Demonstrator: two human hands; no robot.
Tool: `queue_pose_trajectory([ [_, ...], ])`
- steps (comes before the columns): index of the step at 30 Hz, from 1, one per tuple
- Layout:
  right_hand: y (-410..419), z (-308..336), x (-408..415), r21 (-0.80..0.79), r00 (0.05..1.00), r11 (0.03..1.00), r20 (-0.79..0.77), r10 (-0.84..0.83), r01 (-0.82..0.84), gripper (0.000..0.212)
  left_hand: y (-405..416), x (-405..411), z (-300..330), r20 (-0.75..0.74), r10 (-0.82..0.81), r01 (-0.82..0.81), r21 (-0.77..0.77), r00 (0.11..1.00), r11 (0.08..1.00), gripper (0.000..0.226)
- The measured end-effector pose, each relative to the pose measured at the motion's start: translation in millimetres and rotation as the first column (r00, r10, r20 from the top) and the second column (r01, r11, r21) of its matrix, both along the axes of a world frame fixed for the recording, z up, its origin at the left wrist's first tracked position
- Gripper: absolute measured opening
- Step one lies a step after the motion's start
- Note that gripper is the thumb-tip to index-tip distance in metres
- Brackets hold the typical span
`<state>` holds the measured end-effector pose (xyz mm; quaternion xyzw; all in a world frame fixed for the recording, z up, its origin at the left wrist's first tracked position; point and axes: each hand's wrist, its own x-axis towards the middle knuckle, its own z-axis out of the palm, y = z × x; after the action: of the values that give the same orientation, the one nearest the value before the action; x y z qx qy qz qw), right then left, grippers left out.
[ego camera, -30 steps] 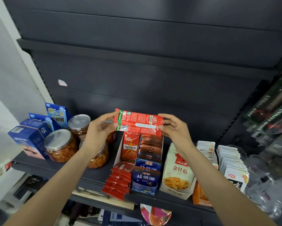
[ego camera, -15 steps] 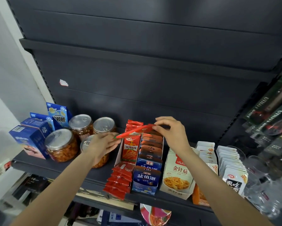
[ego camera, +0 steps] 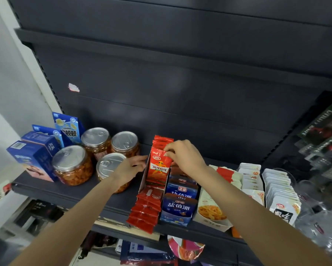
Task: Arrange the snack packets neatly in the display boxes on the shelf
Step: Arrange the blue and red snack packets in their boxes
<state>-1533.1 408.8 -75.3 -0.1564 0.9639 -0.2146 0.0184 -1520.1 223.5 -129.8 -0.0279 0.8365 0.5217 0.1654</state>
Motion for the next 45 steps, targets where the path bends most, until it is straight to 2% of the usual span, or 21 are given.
queue_pose_trajectory([
  [4,-15,-25,-11,0.135,0.999,0.991,0.037,0.002,-0.007,0.022,-2,-3,-7,0.036,-0.055,0.053,0.055,0.998,0.997,0.036],
  [8,-17,-38,-21,0.212,0.993,0.976,-0.12,-0.015,0.04,0.025,-9,-7,-10,0.037,-0.057,0.053,0.098,0.998,0.994,0.033],
  [11,-16,-42,-27,0.197,0.982,0.978,-0.189,-0.028,0.066,0.031,-17,-7,-17,0.007,-0.119,0.119,0.047,0.993,0.992,0.033],
  [15,-14,-44,-31,0.147,0.987,0.987,-0.154,-0.049,0.072,0.034,-26,-3,-17,0.102,-0.239,0.225,0.125,0.966,0.966,0.053],
  [19,-13,-40,-34,0.174,0.996,0.984,-0.084,-0.035,0.049,0.034,-32,2,-13,0.168,-0.392,0.385,0.07,0.905,0.92,0.067],
  [22,-11,-40,-33,0.169,0.998,0.985,-0.057,-0.038,0.047,0.036,-32,5,-12,0.159,-0.441,0.444,0.022,0.883,0.896,0.064],
  [24,-11,-41,-32,0.168,0.998,0.985,-0.062,-0.032,0.042,0.037,-32,6,-13,0.106,-0.437,0.442,-0.029,0.893,0.897,0.053],
  [27,-11,-42,-31,0.161,0.999,0.986,-0.039,-0.038,0.043,0.037,-33,6,-16,-0.043,-0.385,0.377,-0.129,0.922,0.917,0.025],
  [29,-10,-40,-29,0.122,0.999,0.991,-0.019,-0.05,0.052,0.037,-30,6,-17,-0.153,-0.312,0.286,-0.17,0.938,0.943,0.019],
  [31,-8,-34,-25,0.008,0.999,0.999,-0.017,-0.032,0.032,0.035,-26,5,-15,-0.242,-0.251,0.196,-0.23,0.937,0.953,0.019],
  [33,-5,-23,-17,-0.142,0.998,0.989,0.028,0.056,-0.051,0.032,-21,2,-9,-0.29,-0.183,0.124,-0.21,0.939,0.97,0.016],
  [35,-2,-11,-8,-0.161,0.976,0.975,0.126,0.176,-0.154,0.033,-17,0,-2,-0.315,-0.12,0.089,-0.111,0.942,0.99,0.013],
  [38,2,-3,-3,-0.064,0.984,0.986,0.079,0.159,-0.154,0.028,-10,0,12,-0.295,-0.076,0.092,0.042,0.952,0.995,0.019],
  [41,6,8,-3,-0.159,0.999,0.986,-0.031,0.036,-0.041,0.018,-2,2,22,-0.2,0.076,-0.028,0.233,0.977,0.972,0.031],
  [42,9,12,-3,-0.229,0.998,0.973,-0.055,-0.006,-0.007,0.015,-1,1,24,-0.169,0.137,-0.095,0.236,0.976,0.967,0.032],
  [45,19,23,-2,-0.463,0.992,0.883,-0.049,-0.113,0.078,0.012,-5,1,29,-0.029,0.21,-0.206,0.101,0.977,0.973,0.03],
])
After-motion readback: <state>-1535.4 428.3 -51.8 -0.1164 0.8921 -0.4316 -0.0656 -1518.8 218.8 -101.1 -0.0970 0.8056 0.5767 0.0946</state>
